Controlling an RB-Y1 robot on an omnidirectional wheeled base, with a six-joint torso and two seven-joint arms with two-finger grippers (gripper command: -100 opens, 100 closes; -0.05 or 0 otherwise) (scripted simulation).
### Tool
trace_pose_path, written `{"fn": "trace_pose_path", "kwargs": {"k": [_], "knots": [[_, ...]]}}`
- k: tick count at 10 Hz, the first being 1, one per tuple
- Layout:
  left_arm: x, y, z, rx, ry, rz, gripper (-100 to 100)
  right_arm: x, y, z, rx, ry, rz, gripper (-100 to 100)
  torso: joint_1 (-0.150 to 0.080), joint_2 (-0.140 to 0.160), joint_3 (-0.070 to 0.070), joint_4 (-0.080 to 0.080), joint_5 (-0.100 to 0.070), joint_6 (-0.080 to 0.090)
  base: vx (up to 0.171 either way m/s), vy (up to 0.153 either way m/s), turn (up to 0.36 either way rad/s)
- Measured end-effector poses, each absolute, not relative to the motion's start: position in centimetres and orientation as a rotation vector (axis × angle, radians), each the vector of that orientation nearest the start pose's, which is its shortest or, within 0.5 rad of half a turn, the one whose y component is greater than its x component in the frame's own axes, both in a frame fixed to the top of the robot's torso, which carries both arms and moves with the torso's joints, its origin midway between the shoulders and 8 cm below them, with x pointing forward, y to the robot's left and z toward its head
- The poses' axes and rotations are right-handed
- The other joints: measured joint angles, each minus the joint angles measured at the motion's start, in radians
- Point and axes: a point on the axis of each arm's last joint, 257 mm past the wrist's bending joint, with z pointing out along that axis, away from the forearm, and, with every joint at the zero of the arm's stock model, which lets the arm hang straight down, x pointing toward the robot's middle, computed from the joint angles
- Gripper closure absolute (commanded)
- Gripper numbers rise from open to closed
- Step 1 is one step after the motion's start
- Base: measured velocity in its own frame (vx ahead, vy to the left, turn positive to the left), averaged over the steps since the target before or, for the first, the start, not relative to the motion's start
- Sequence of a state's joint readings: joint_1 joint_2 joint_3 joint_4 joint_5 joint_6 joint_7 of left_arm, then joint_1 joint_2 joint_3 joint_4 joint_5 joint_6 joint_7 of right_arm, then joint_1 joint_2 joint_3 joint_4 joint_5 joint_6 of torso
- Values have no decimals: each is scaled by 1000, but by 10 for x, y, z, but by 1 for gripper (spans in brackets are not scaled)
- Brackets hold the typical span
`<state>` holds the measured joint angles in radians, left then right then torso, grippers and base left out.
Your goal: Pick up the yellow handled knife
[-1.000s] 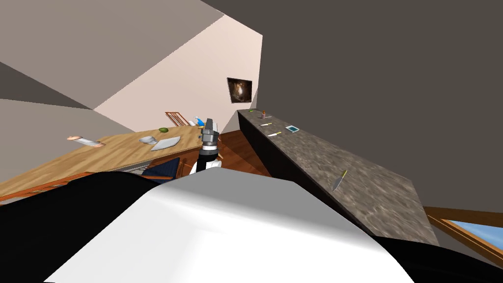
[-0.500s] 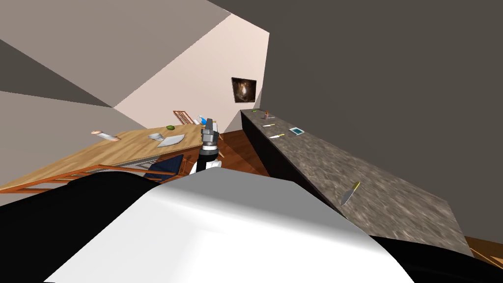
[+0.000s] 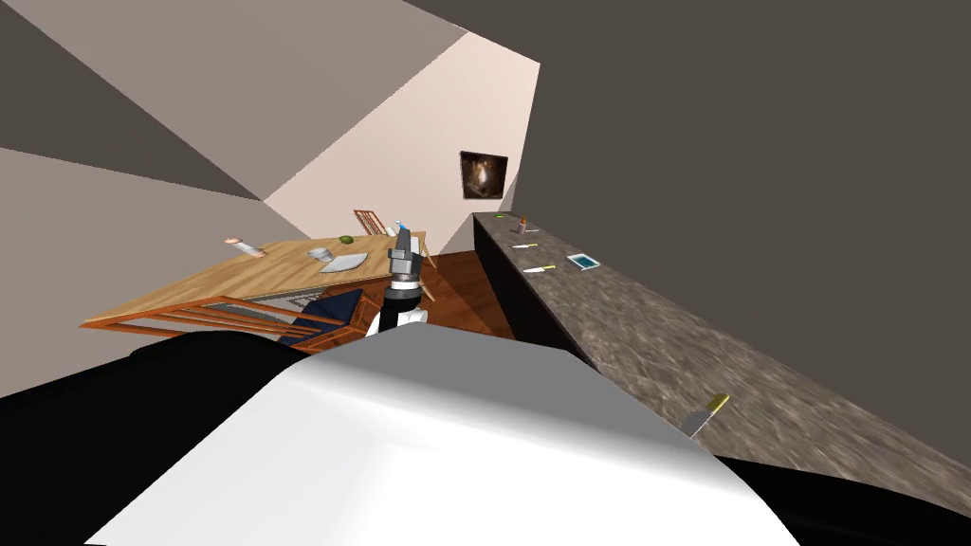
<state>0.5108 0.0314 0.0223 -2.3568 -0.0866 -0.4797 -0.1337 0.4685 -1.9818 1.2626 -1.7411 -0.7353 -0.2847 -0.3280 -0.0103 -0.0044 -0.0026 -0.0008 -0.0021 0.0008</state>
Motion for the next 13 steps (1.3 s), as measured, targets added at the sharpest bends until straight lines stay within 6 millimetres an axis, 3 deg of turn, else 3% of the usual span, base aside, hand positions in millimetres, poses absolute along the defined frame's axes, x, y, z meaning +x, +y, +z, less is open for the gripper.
{"fn": "trace_pose_path", "kwargs": {"k": [2, 5, 6, 7, 10, 11, 13], "knots": [[332, 270, 50, -489, 679, -1106, 0, -18, -611, -325, 1614, 2587, -91, -100, -6, 0, 0, 0, -2, 1, 38, -217, 136], [332, 270, 50, -489, 679, -1106, 0, -3, -635, -326, 1648, 2505, -129, -100, -4, 5, 3, 1, -2, 1, -2, -170, 102], [332, 270, 50, -489, 679, -1106, 0, -3, -636, -326, 1650, 2502, -131, 0, 3, 5, 3, 1, 0, 2, 0, -19, -1], [332, 270, 50, -489, 679, -1106, 0, -3, -636, -326, 1650, 2502, -131, -100, 9, 5, 3, 1, 1, 2, 10, -12, 9], [332, 270, 50, -489, 679, -1106, 0, -6, -636, -341, 1649, 2503, -134, -100, 11, 4, 2, 1, 2, 2, 14, -2, 5], [332, 270, 50, -489, 679, -1106, 0, -7, -636, -342, 1649, 2503, -135, 100, 12, 4, 3, 1, 2, 2, 0, 0, 0], [332, 270, 50, -489, 679, -1106, 0, -5, -636, -342, 1652, 2499, -129, 100, 12, 5, 3, 1, 2, 1, 0, 0, 0]]}}
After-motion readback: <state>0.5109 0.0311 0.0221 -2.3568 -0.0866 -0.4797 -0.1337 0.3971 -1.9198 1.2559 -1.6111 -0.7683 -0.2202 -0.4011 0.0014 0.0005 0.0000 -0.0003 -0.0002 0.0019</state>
